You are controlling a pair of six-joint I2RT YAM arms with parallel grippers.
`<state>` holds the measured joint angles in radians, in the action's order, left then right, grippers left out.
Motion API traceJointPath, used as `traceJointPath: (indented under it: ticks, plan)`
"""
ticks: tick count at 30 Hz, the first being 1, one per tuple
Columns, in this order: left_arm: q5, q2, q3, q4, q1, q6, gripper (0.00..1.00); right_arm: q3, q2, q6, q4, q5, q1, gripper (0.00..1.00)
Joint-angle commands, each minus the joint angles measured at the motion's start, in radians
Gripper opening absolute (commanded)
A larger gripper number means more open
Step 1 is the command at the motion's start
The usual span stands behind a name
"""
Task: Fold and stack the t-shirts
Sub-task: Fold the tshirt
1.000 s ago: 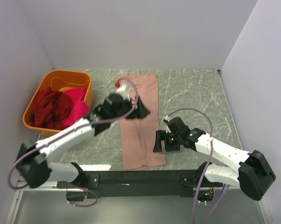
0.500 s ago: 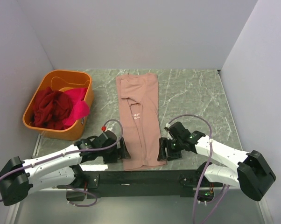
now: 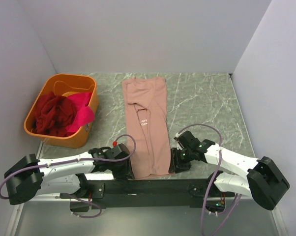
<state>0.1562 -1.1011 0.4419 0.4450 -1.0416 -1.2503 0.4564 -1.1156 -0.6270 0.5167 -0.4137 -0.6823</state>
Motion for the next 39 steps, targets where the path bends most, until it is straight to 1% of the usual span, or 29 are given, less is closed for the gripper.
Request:
traceJointPath:
  ticks: [1, 2, 3, 5, 6, 7, 8, 10, 11, 13, 14, 15, 16, 17, 20, 21, 25, 28, 32, 33, 35, 36, 38, 39]
  plan:
    - [-0.027, -0.022, 0.009, -0.055, -0.006, -0.014, 0.45, -0.010, -0.015, -0.010, -0.026, -0.020, 0.006, 0.47]
    - [-0.030, -0.025, 0.014, -0.043, -0.006, -0.014, 0.44, -0.015, -0.018, -0.005, -0.029, -0.020, 0.006, 0.45]
    - [-0.052, -0.029, 0.017, -0.031, -0.008, -0.012, 0.39, -0.018, -0.021, -0.005, -0.033, -0.020, 0.006, 0.45]
    - [-0.076, -0.039, 0.029, -0.031, -0.006, -0.009, 0.36, -0.021, -0.029, -0.008, -0.056, -0.025, 0.006, 0.44]
    - [-0.081, -0.042, 0.032, -0.038, -0.006, -0.003, 0.32, -0.021, -0.038, -0.008, -0.064, -0.030, 0.006, 0.43]
    - [-0.086, -0.057, 0.037, -0.046, -0.006, 0.003, 0.32, -0.019, -0.044, -0.007, -0.069, -0.030, 0.006, 0.42]
    - [-0.092, -0.068, 0.050, -0.051, -0.008, 0.012, 0.32, -0.016, -0.047, -0.004, -0.070, -0.030, 0.006, 0.38]
    - [-0.104, -0.103, 0.069, -0.051, -0.006, 0.038, 0.29, -0.010, -0.055, 0.003, -0.067, -0.022, 0.006, 0.36]
    - [-0.103, -0.115, 0.087, -0.051, -0.006, 0.048, 0.27, -0.005, -0.056, 0.006, -0.066, -0.019, 0.004, 0.31]
    - [-0.098, -0.143, 0.101, -0.049, -0.006, 0.066, 0.22, -0.002, -0.056, 0.009, -0.061, -0.014, 0.004, 0.29]
    - [-0.099, -0.147, 0.109, -0.049, -0.006, 0.071, 0.20, -0.001, -0.058, 0.009, -0.061, -0.013, 0.006, 0.27]
    - [-0.099, -0.151, 0.112, -0.049, -0.006, 0.077, 0.11, 0.001, -0.056, 0.007, -0.061, -0.010, 0.006, 0.21]
    - [-0.102, -0.158, 0.115, -0.049, -0.006, 0.081, 0.03, 0.002, -0.056, 0.006, -0.064, -0.010, 0.006, 0.18]
    - [-0.103, -0.160, 0.129, -0.045, -0.008, 0.087, 0.01, 0.005, -0.055, 0.006, -0.064, -0.013, 0.006, 0.12]
    - [-0.121, -0.149, 0.167, -0.009, -0.006, 0.117, 0.01, 0.024, -0.046, 0.007, -0.063, -0.019, 0.006, 0.02]
    - [-0.125, -0.140, 0.173, -0.003, -0.006, 0.120, 0.01, 0.033, -0.038, 0.010, -0.060, -0.013, 0.006, 0.01]
    - [-0.153, -0.076, 0.205, 0.044, -0.005, 0.115, 0.01, 0.094, -0.012, 0.029, -0.012, 0.053, 0.006, 0.00]
    - [-0.155, -0.043, 0.219, 0.057, 0.024, 0.121, 0.01, 0.155, -0.006, 0.036, -0.033, 0.113, 0.006, 0.00]
    - [-0.153, -0.025, 0.231, 0.052, 0.135, 0.178, 0.01, 0.283, -0.053, 0.023, -0.081, 0.252, 0.007, 0.00]
    - [-0.194, -0.026, 0.236, 0.031, 0.179, 0.192, 0.01, 0.303, -0.064, 0.024, -0.093, 0.263, 0.012, 0.00]
    - [-0.227, -0.036, 0.273, 0.018, 0.218, 0.233, 0.01, 0.367, -0.111, 0.035, -0.118, 0.295, 0.023, 0.00]
    - [-0.248, -0.043, 0.288, 0.006, 0.251, 0.239, 0.01, 0.392, -0.128, 0.039, -0.124, 0.335, 0.033, 0.00]
    - [-0.261, -0.059, 0.308, -0.044, 0.284, 0.264, 0.01, 0.464, -0.167, 0.035, -0.148, 0.372, 0.049, 0.00]
    - [-0.265, -0.071, 0.311, -0.101, 0.311, 0.268, 0.01, 0.510, -0.209, 0.041, -0.168, 0.406, 0.061, 0.00]
